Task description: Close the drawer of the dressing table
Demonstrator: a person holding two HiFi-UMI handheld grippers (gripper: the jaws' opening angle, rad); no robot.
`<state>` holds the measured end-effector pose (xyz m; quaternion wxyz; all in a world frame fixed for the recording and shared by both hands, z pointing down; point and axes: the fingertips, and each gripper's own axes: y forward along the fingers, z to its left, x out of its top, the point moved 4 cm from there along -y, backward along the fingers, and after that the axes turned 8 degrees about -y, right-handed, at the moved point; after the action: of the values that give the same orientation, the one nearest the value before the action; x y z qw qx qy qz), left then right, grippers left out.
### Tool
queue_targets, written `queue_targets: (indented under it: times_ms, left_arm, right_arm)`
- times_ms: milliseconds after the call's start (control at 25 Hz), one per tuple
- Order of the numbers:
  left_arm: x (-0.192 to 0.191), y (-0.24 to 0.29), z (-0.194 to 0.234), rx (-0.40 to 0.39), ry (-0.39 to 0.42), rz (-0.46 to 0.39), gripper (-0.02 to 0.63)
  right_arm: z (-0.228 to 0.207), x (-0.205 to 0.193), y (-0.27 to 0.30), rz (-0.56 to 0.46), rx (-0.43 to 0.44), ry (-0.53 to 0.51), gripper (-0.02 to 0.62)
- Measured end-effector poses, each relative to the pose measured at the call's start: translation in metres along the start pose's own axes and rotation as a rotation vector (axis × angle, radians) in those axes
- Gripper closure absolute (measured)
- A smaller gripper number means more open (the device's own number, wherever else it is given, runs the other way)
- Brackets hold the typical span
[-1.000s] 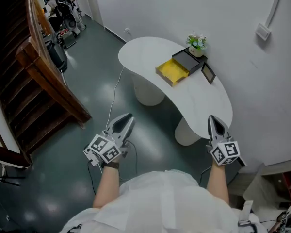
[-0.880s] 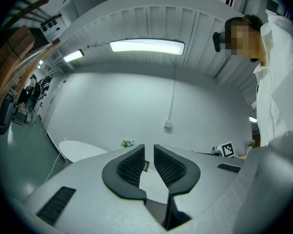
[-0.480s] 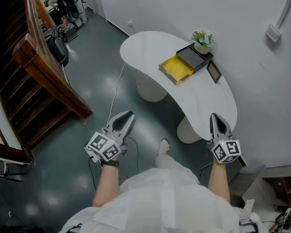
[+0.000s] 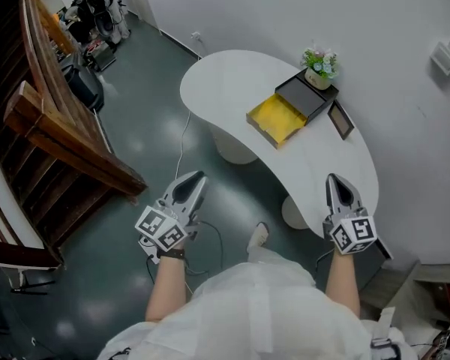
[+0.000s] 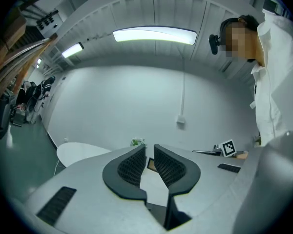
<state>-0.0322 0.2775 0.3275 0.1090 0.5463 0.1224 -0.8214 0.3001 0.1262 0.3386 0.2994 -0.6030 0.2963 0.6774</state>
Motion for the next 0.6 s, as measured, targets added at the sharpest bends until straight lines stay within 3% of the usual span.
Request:
queue_targets:
  times_ms: [600]
  left_arm:
    - [0.036, 0.123, 0.059, -0.087, 0.047, 0.041, 0.548]
  right_arm:
    - [-0.063, 0.005, 0.106, 0.033, -0.020, -0.007, 0.586]
